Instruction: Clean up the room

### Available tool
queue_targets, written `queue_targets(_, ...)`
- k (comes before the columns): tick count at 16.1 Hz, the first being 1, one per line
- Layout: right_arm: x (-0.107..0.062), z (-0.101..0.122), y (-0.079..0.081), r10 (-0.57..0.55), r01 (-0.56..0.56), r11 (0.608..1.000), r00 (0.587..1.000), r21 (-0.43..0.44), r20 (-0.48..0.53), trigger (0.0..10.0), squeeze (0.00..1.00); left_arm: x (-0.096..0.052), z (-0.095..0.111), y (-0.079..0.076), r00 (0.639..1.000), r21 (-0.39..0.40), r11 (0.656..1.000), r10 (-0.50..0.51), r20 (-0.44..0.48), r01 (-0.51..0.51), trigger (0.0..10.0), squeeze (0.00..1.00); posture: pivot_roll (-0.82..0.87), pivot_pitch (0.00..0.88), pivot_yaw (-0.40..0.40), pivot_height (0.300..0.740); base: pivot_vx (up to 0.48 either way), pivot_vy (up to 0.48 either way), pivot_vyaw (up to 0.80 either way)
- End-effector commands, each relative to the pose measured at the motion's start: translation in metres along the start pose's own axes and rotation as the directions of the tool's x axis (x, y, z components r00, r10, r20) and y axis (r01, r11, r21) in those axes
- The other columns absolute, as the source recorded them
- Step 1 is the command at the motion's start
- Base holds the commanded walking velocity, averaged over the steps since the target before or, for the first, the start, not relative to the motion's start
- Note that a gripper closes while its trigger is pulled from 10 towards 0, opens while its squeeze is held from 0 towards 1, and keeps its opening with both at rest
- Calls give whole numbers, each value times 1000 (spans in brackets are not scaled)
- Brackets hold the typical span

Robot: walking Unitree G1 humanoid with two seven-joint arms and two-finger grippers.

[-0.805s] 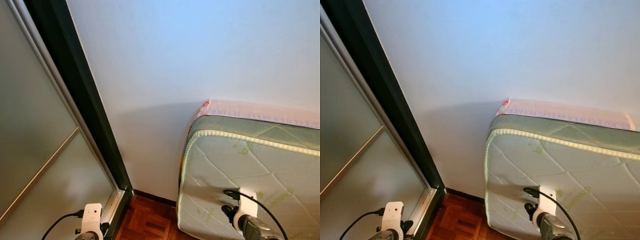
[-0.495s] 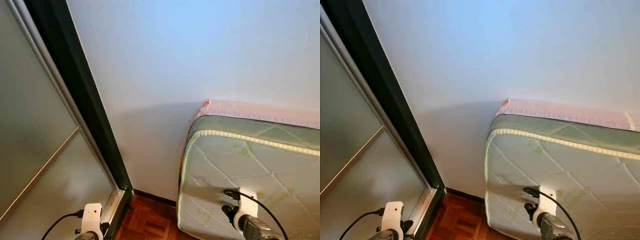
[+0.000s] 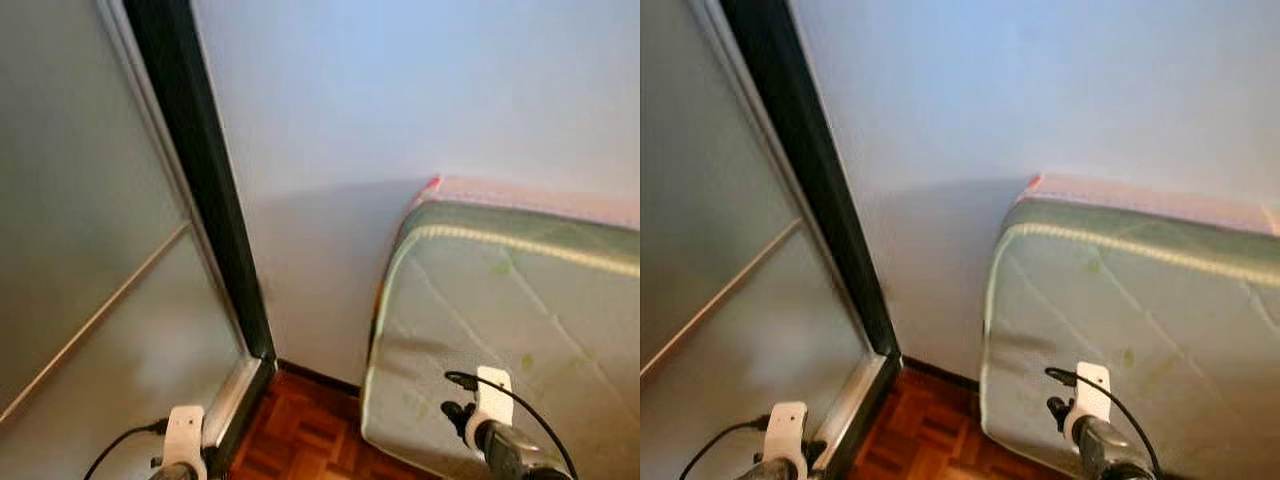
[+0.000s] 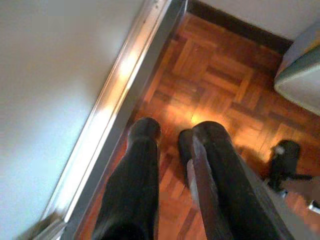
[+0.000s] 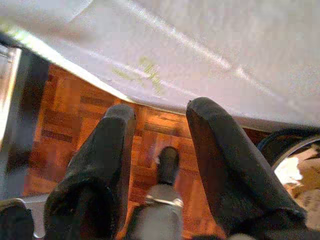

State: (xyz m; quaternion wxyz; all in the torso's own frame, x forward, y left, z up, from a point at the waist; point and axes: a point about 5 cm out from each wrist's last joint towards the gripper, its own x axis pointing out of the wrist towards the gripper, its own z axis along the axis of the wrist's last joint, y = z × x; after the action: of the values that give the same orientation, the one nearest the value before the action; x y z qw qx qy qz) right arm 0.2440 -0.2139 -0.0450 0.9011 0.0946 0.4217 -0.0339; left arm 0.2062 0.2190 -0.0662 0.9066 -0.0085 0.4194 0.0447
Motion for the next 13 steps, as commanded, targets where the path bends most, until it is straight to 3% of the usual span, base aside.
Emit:
queue_targets(1,0,-1,-1,-4,4,1000,1000,-5,-5,10000,0,0,-1,1,1000,-4,1000,1,-13,-1,10000,0,16,0,21,740,-270,0,0)
queue_targets(10,0,0,-2,-19,19,1000,1000,7,4,10000,0,0,0,1,1000,-1,1000,2,-13,-2,10000,0,14,0,22,740,-30,0,0)
queue_targets(13,0,-1,-3,-21,21,1000,1000,1,-4,10000,0,0,0,1,1000,-4,1000,1,-13,-1,10000,0,16,0,20,740,0,0,-671)
